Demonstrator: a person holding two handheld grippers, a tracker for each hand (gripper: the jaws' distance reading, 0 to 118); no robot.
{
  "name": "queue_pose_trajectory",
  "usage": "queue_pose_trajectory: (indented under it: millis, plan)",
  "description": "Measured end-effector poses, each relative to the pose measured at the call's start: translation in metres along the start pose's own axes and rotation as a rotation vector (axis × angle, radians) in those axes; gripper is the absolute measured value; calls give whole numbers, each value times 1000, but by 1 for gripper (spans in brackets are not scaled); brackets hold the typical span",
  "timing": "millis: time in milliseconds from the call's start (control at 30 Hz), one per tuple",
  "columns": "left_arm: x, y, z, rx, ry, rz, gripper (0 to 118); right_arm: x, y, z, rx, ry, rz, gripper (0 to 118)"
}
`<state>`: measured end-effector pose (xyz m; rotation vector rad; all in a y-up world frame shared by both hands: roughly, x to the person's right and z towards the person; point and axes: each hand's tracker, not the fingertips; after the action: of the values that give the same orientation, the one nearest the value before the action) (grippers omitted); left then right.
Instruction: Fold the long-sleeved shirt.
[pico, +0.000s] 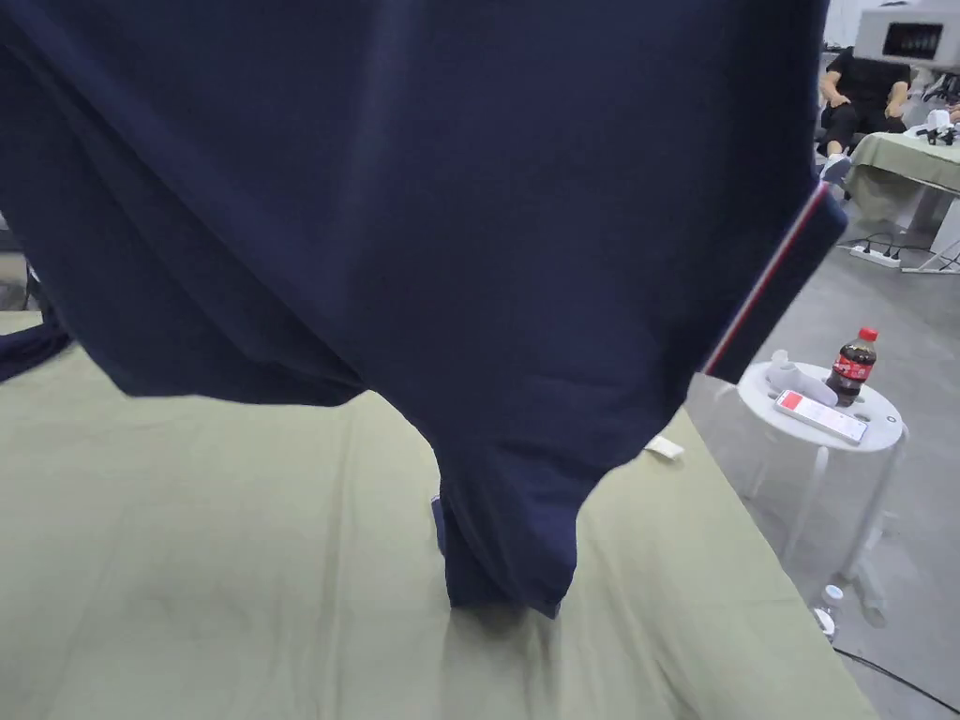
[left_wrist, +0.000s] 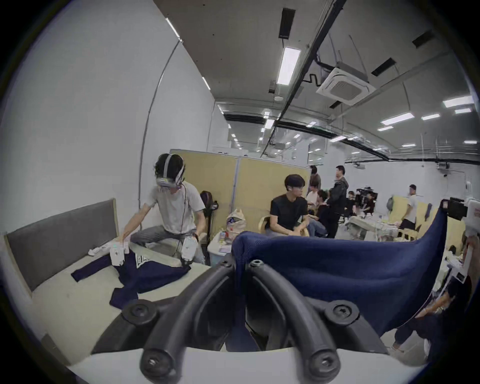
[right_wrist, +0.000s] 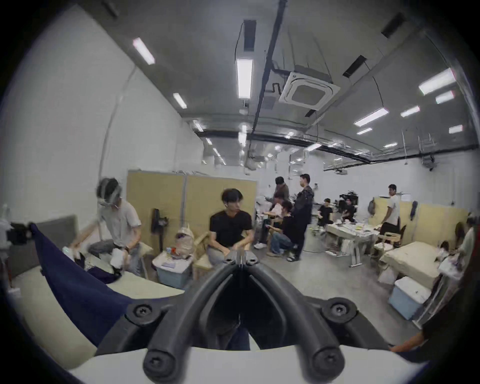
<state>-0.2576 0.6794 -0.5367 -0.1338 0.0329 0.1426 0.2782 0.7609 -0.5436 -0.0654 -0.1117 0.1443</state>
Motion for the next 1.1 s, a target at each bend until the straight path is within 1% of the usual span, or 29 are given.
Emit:
queue_pose_trajectory:
  millis: [67, 100, 133, 200, 267, 300, 367, 400, 500, 533, 600, 633, 667, 700, 733, 767, 800, 833, 867, 900, 933, 1033, 1100]
  plan:
    - [9, 17, -23, 3, 7, 14, 3, 0, 10, -23, 29, 38, -160, 1]
    - [14, 22, -31, 10, 13, 6, 3, -1, 10, -32, 46, 46, -195, 1]
    - [18, 25, -40, 18, 20, -3, 3, -3, 10, -43, 55, 43, -204, 1]
    - [24, 22, -56, 35, 28, -39, 3, -11, 3, -58, 31, 12, -138, 1]
    - [23, 7, -76, 22, 30, -47, 3, -15, -17, -79, 18, 4, -102, 1]
    - [21, -4, -85, 4, 21, -60, 3, -16, -28, -90, 11, 11, -116, 1]
    - [17, -42, -106, -34, 20, -82, 3, -15, -68, -112, -26, 64, -174, 1]
    - [13, -63, -115, -61, 16, -87, 3, -16, -91, -120, -43, 64, -191, 1]
    - [0, -147, -141, -223, -16, -61, 3, -21, -189, -140, -125, 105, -263, 1]
    - [-6, -181, -145, -279, -25, -58, 3, -26, -225, -140, -160, 121, -268, 1]
    - [-14, -251, -144, -371, -36, -65, 3, -38, -305, -116, -216, 179, -302, 1]
    - [-18, -292, -135, -395, -37, -55, 3, -44, -344, -106, -284, 215, -268, 1]
    - [-22, -325, -129, -453, -12, -88, 3, -49, -384, -93, -310, 244, -255, 1]
    - [-25, -357, -118, -482, -20, -109, 3, -54, -416, -79, -336, 225, -229, 1]
    - [-27, -391, -107, -516, -43, -113, 3, -56, -449, -58, -356, 250, -219, 1]
    - [-30, -419, -94, -574, -50, -135, 3, -58, -478, -39, -342, 247, -219, 1]
    - [-30, -444, -74, -585, -39, -141, 3, -58, -497, -20, -384, 234, -217, 1]
    - [-33, -466, -58, -614, -33, -159, 3, -58, -518, 1, -364, 241, -261, 1]
    - [-38, -484, -41, -607, -28, -144, 3, -55, -534, 22, -377, 238, -295, 1]
    - [-41, -497, -28, -615, -22, -142, 3, -53, -545, 42, -378, 234, -277, 1]
    - [-46, -507, -12, -614, -11, -148, 3, -53, -557, 66, -347, 194, -252, 1]
    - [-57, -522, 32, -606, -6, -138, 3, -51, -569, 128, -345, 183, -271, 1]
    - [-63, -518, 63, -586, 11, -117, 3, -48, -571, 161, -333, 152, -234, 1]
